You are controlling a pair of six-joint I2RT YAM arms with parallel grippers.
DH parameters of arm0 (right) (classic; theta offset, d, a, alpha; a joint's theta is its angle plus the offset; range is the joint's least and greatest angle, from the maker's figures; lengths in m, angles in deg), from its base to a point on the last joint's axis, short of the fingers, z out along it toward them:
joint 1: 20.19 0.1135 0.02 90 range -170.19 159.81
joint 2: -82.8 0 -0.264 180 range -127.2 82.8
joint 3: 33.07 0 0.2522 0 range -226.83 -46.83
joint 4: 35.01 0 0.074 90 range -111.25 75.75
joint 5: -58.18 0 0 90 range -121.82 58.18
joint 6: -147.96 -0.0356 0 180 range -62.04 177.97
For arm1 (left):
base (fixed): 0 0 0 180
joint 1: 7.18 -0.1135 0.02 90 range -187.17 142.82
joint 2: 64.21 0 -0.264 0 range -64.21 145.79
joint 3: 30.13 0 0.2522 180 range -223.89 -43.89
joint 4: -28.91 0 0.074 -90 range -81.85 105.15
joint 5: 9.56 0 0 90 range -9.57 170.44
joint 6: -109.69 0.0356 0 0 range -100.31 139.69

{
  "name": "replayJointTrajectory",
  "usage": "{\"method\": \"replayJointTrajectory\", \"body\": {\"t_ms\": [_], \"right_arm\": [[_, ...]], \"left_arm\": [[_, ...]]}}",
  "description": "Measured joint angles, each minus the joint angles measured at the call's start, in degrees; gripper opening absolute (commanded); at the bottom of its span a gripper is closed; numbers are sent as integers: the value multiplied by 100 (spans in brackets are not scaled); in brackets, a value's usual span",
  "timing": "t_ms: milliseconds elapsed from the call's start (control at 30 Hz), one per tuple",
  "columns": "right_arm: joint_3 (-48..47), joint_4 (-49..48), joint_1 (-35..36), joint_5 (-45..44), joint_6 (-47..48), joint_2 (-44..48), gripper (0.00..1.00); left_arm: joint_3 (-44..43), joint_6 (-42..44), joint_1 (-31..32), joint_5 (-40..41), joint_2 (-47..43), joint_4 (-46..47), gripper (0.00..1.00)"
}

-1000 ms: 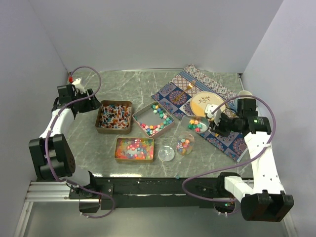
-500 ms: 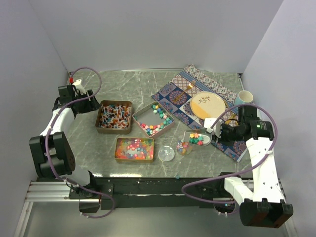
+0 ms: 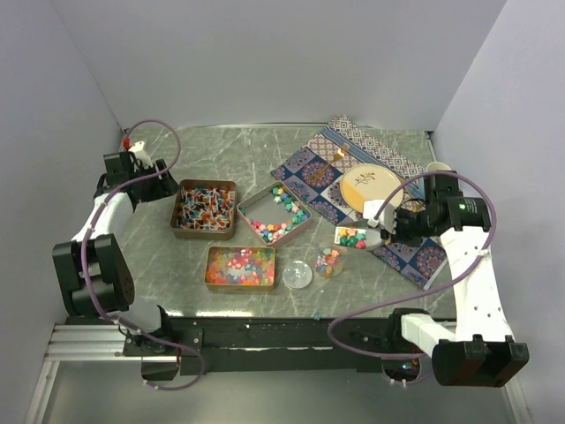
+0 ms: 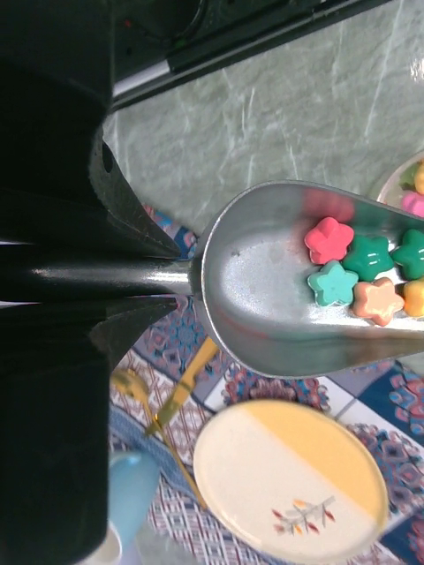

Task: Pack the candies
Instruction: Place the fake candies in the packing bottle.

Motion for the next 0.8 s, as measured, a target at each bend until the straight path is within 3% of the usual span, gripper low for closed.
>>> {"method": "replayJointTrajectory", "body": {"t_ms": [333, 800], "right_arm": [[-129, 13, 802, -402, 76, -26, 0], [-101, 7, 883, -960, -74, -358, 0]], "left_arm": [[-66, -105, -4, -28, 201, 9, 67], [-72, -157, -4, -33, 223, 50, 67]]}}
